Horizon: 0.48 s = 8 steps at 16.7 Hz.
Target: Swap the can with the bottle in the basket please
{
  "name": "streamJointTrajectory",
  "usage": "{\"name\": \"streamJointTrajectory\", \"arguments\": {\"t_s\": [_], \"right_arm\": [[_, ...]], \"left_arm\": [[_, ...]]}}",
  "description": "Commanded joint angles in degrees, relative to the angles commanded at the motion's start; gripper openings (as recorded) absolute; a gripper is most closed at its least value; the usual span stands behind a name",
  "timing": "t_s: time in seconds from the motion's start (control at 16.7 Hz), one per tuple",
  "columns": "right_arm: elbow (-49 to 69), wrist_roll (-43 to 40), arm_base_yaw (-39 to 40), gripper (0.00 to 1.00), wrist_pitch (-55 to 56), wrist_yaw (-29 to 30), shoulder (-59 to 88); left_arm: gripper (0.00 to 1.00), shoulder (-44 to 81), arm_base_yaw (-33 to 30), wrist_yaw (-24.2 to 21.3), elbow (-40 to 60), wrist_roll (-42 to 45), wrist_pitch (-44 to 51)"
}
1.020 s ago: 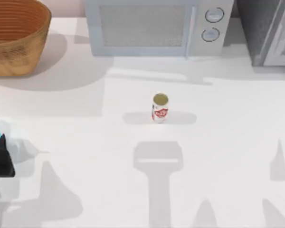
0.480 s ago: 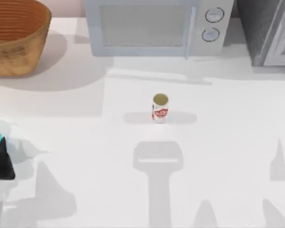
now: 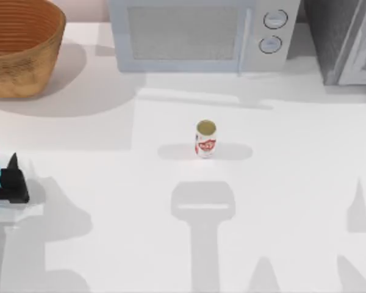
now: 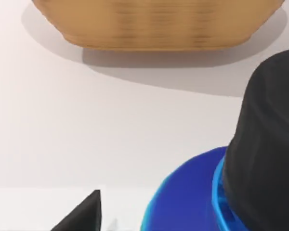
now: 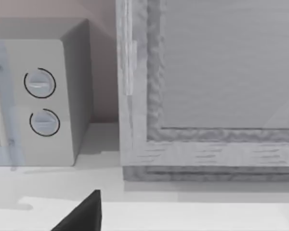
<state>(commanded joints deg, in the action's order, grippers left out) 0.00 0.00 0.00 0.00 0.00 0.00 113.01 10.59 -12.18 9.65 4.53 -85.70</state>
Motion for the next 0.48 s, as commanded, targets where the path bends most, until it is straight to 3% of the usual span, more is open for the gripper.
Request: {"name": "streamJointTrajectory", "arguments": {"t_s": [0.3,0.48], "right_arm": [[0.0,0.0,0.0,1.00,0.0,0.0,0.0],[0.0,0.0,0.0,1.00,0.0,0.0,0.0]], "left_arm": [[1.00,0.9,-0.4,0.4,0.9,-0.1,0.0],[0.77,0.9,-0.4,0.4,0.9,-0.1,0.0]]}}
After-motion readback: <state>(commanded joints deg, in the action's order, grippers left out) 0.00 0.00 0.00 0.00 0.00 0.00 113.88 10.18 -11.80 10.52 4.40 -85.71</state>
